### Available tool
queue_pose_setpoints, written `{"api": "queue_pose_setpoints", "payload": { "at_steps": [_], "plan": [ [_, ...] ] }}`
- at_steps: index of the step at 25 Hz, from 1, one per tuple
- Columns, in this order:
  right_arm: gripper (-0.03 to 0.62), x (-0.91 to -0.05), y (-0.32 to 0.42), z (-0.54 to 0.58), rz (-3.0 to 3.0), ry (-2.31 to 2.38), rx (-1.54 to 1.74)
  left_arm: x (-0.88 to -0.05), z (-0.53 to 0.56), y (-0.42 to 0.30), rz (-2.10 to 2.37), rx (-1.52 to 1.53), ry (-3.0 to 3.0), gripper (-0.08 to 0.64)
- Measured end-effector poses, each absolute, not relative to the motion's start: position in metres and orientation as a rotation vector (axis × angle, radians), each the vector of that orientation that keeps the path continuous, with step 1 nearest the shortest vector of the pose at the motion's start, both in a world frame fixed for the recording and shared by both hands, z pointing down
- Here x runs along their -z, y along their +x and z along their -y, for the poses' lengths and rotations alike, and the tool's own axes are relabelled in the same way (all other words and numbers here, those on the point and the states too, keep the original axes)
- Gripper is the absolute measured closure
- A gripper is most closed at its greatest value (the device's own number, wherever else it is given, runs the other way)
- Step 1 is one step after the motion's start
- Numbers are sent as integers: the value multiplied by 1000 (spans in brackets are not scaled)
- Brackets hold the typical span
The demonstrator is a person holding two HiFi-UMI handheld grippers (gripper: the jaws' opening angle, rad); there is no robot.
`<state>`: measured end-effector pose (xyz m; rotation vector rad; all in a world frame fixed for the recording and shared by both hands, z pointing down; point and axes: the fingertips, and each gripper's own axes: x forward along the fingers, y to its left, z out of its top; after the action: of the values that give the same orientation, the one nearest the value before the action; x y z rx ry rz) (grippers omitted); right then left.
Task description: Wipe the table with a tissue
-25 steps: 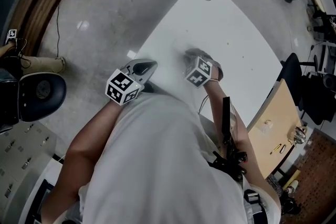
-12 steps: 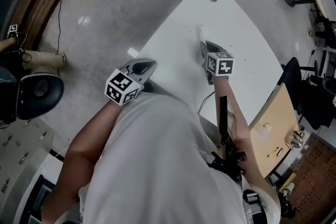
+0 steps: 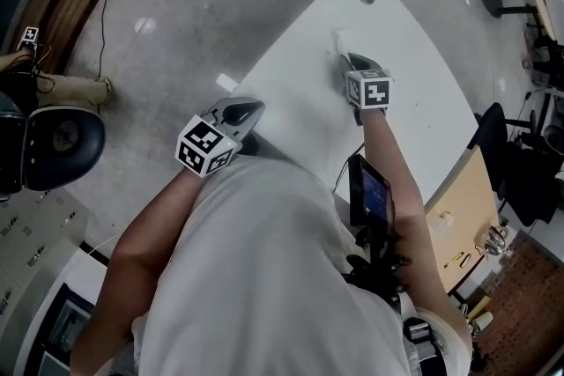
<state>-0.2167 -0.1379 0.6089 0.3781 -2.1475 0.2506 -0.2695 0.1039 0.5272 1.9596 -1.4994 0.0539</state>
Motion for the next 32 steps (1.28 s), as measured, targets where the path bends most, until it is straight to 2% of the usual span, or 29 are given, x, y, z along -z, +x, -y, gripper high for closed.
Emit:
{"api": "queue_pose_setpoints", "payload": {
  "at_steps": [20, 26, 32],
  "plan": [
    [532, -621, -253, 108, 2019, 225, 7, -529, -118, -277, 1514, -49, 1935, 555],
    [532, -623, -260, 64, 2020, 1, -21, -528, -118, -273, 1497, -55, 1957, 555],
    [532, -616, -249, 5, 2057, -235, -287, -523, -114, -268, 1467, -65, 1993, 555]
  ]
}}
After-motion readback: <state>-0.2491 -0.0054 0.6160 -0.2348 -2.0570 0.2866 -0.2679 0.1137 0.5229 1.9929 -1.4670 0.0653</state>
